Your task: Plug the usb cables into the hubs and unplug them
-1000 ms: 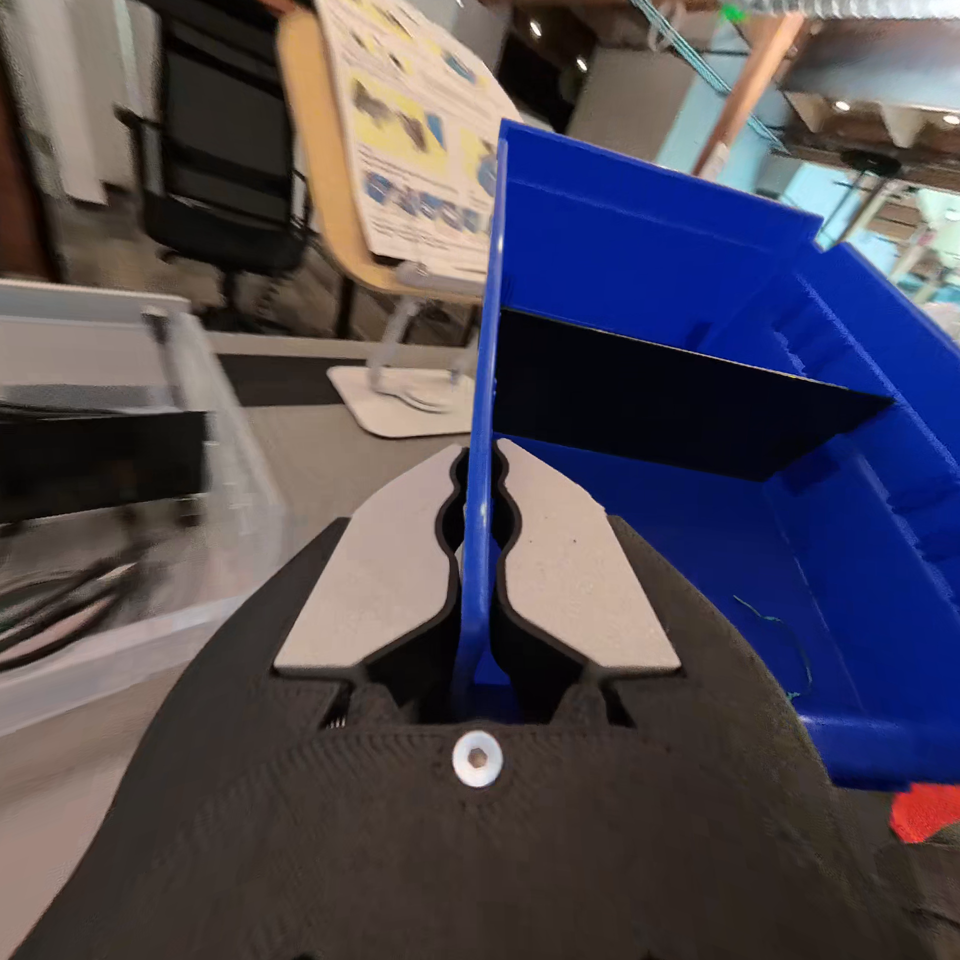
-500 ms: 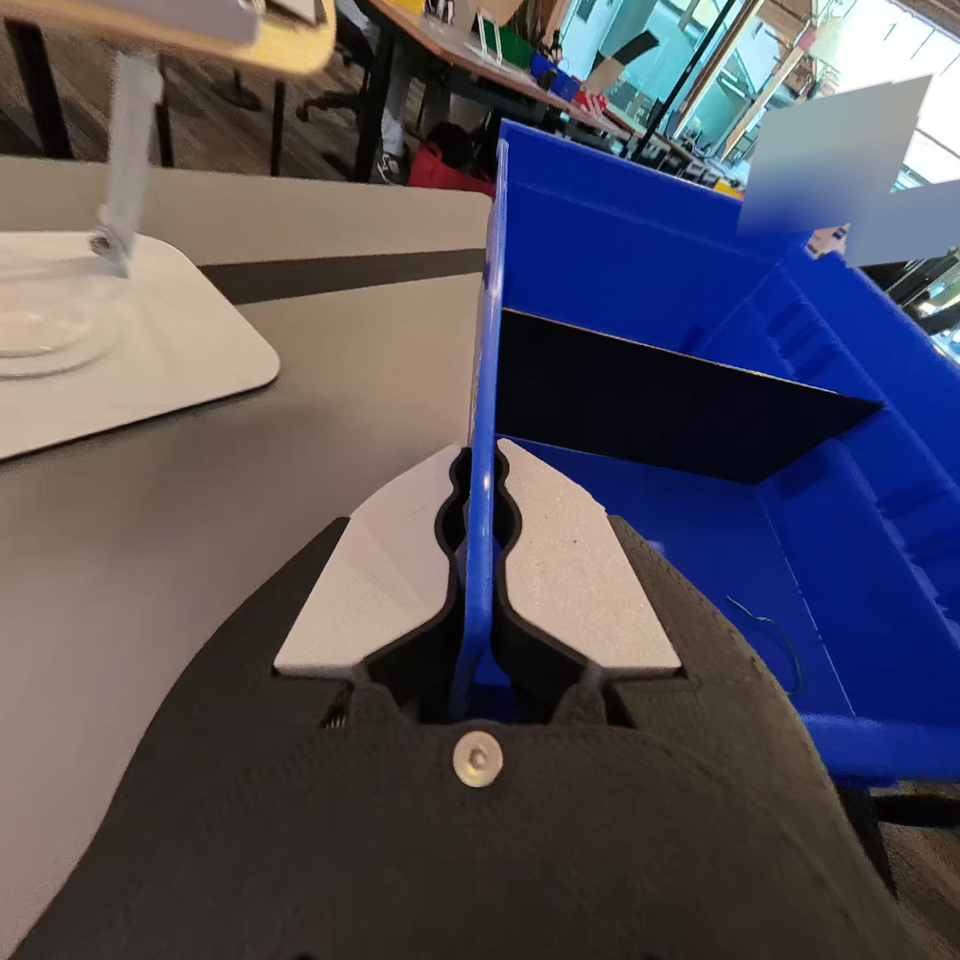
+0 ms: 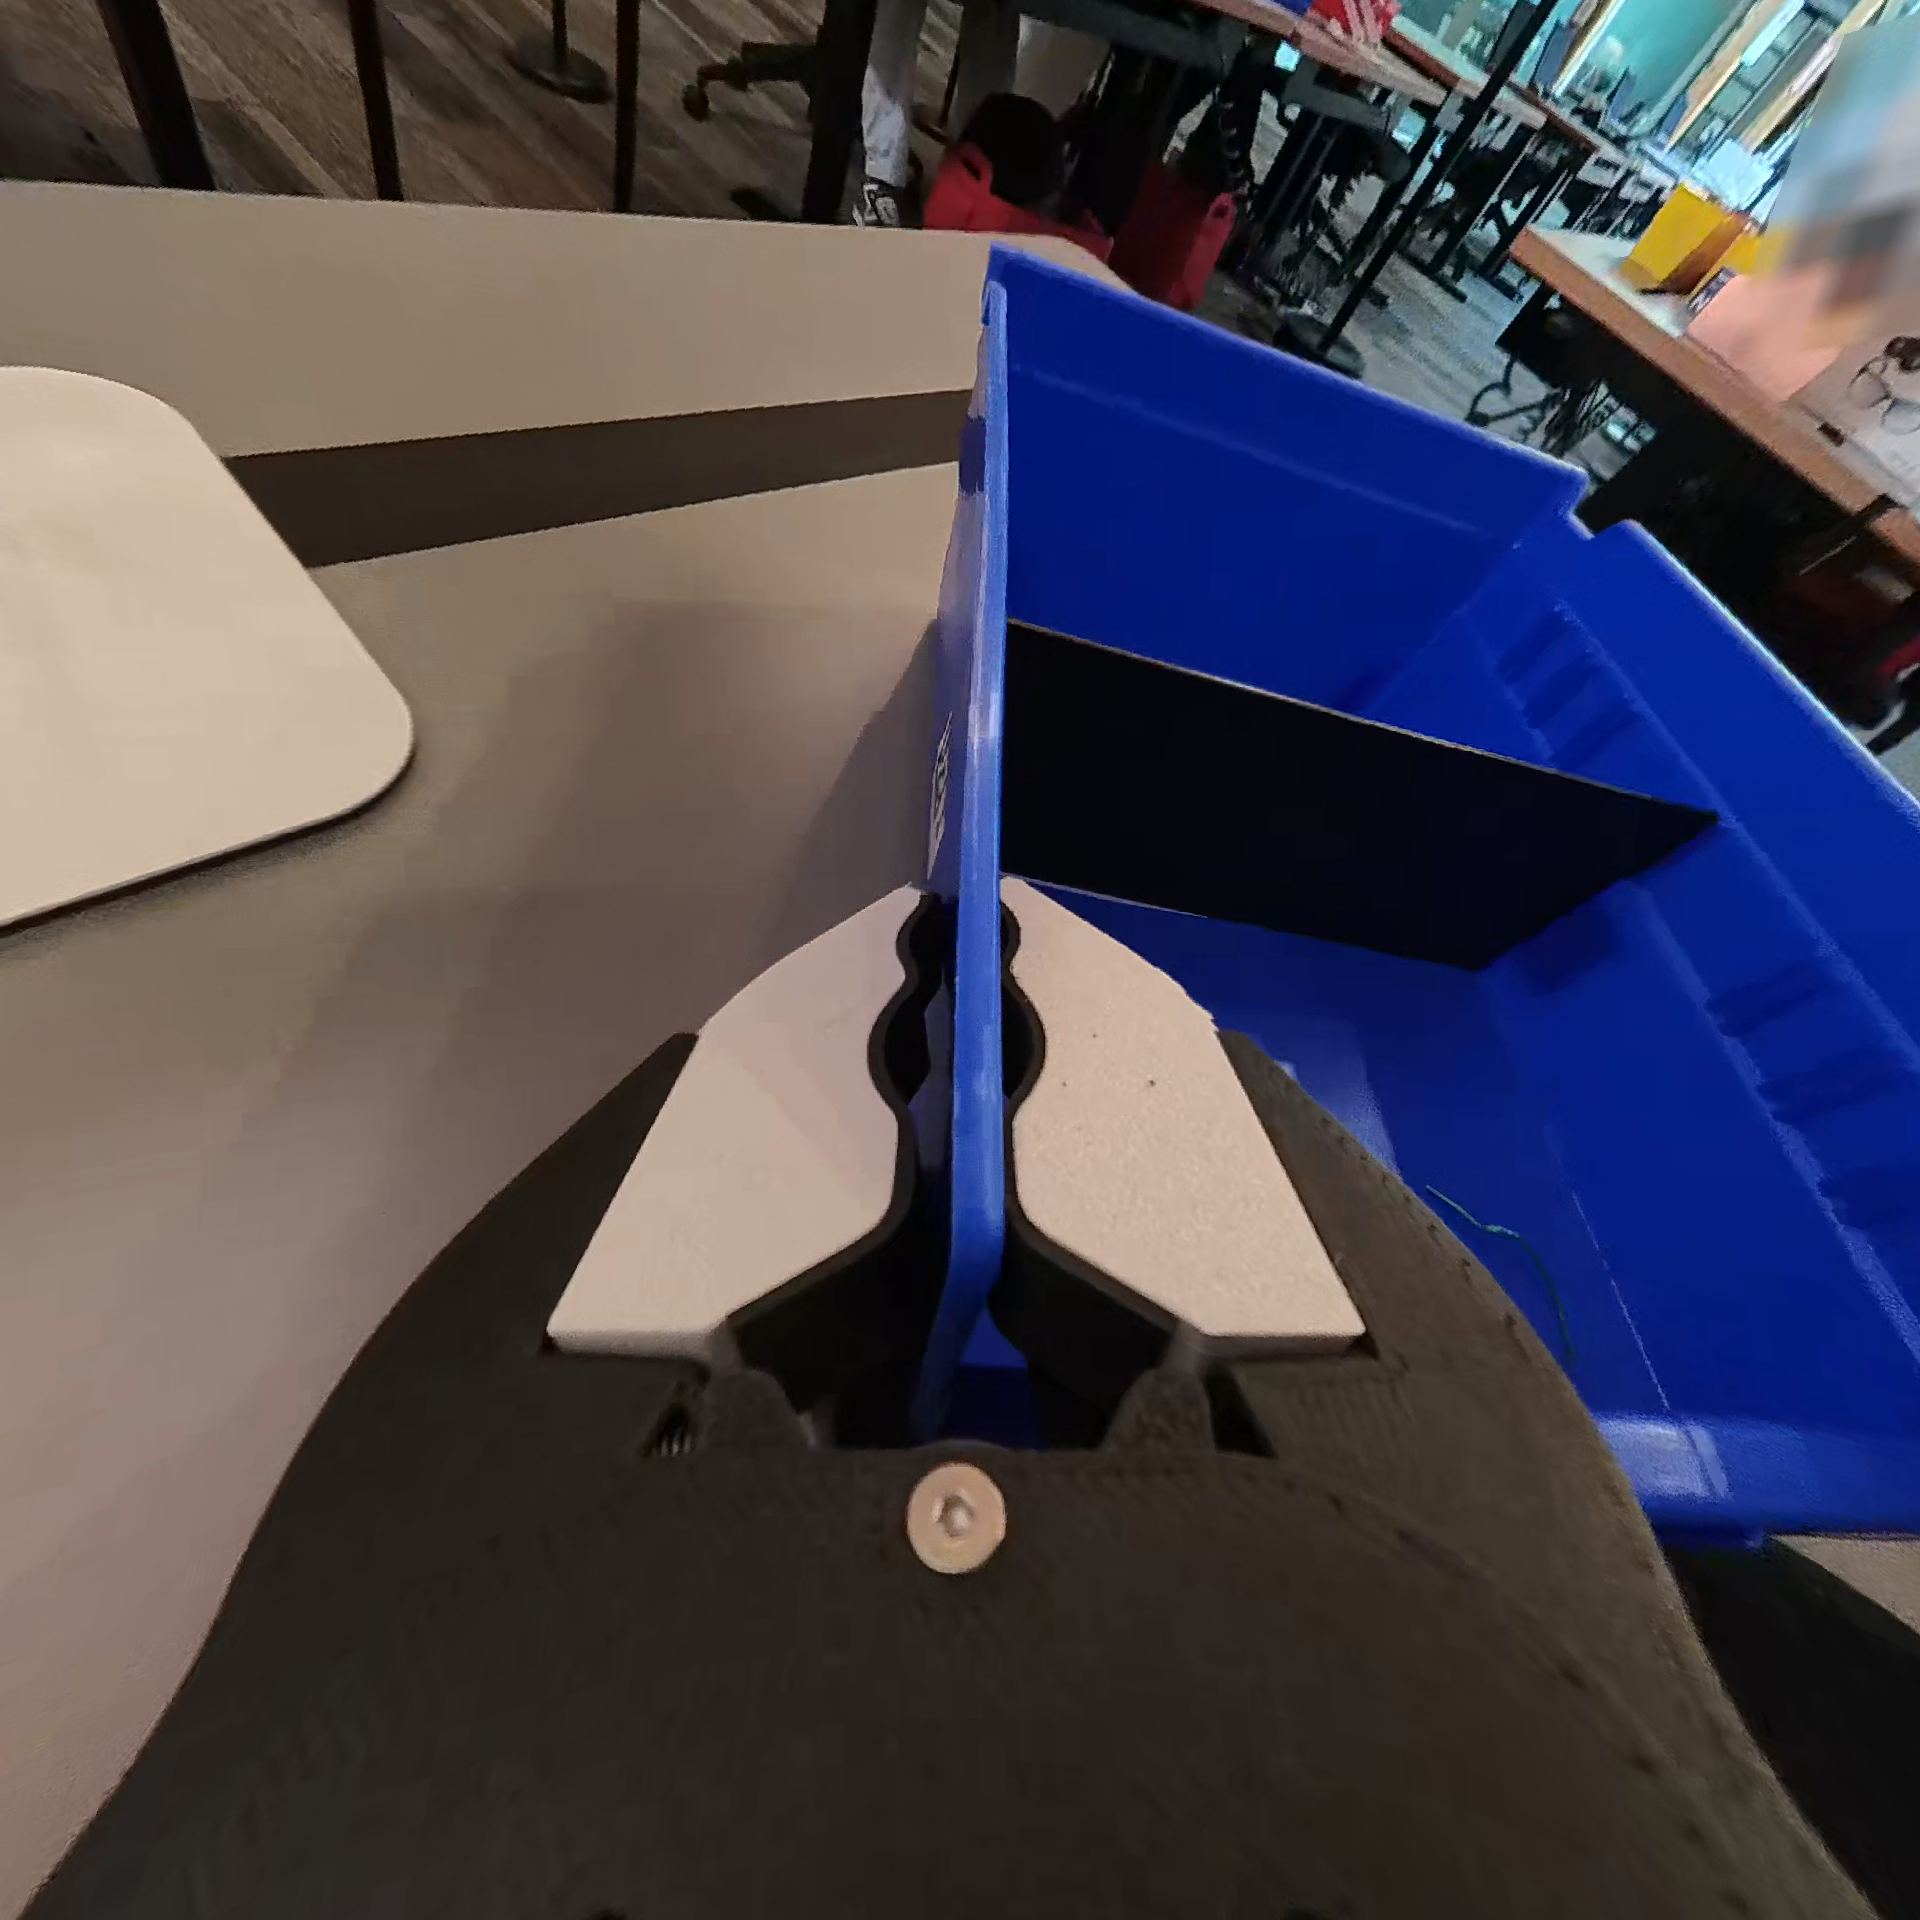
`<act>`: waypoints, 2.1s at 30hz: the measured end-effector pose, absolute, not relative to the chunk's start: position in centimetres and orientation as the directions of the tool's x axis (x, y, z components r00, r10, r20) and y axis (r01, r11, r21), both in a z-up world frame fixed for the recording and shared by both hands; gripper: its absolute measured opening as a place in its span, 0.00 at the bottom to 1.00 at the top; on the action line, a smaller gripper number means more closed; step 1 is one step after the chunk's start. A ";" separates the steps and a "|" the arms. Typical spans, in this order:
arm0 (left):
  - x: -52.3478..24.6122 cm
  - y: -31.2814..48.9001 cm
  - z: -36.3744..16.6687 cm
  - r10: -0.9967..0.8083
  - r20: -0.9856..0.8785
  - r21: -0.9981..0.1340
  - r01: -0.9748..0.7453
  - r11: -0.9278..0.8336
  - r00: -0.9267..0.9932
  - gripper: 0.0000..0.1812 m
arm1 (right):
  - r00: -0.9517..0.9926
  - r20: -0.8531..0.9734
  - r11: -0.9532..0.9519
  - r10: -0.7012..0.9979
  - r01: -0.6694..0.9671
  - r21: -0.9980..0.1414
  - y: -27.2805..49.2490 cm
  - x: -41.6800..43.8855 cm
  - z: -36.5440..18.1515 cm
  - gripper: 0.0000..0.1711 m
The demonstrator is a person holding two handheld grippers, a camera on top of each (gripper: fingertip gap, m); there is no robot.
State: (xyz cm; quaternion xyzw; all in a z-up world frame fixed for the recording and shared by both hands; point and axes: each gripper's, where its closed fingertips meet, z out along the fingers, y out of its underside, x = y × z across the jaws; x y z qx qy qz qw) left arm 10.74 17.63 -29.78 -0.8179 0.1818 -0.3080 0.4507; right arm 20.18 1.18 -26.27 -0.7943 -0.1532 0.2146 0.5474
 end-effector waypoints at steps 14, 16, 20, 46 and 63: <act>16.7 13.9 -29.7 -0.686 0.370 -0.844 -0.082 -0.530 0.627 0.29 | 0.952 -0.092 -0.394 0.291 0.032 -0.919 5.2 29.4 -28.8 0.29; 17.7 12.7 -29.9 -0.704 0.395 -0.826 -0.107 -0.553 0.590 0.31 | 0.962 -0.094 -0.400 0.257 0.017 -0.917 5.7 31.2 -29.0 0.29; 19.6 10.7 -29.6 -0.743 0.426 -0.808 -0.152 -0.569 0.516 0.31 | 0.984 -0.014 -0.398 0.180 0.059 -0.915 6.8 35.2 -29.2 0.18; 33.8 18.0 -29.1 -0.672 0.511 -0.797 0.004 -0.603 0.536 0.39 | 1.000 -0.008 -0.410 0.013 -0.001 -0.912 22.3 51.2 -29.2 0.04; 21.2 16.6 -21.1 -0.780 0.193 -0.962 -0.041 -0.269 0.596 0.43 | 0.961 0.243 0.106 0.135 0.230 -0.967 15.8 38.7 -13.8 0.28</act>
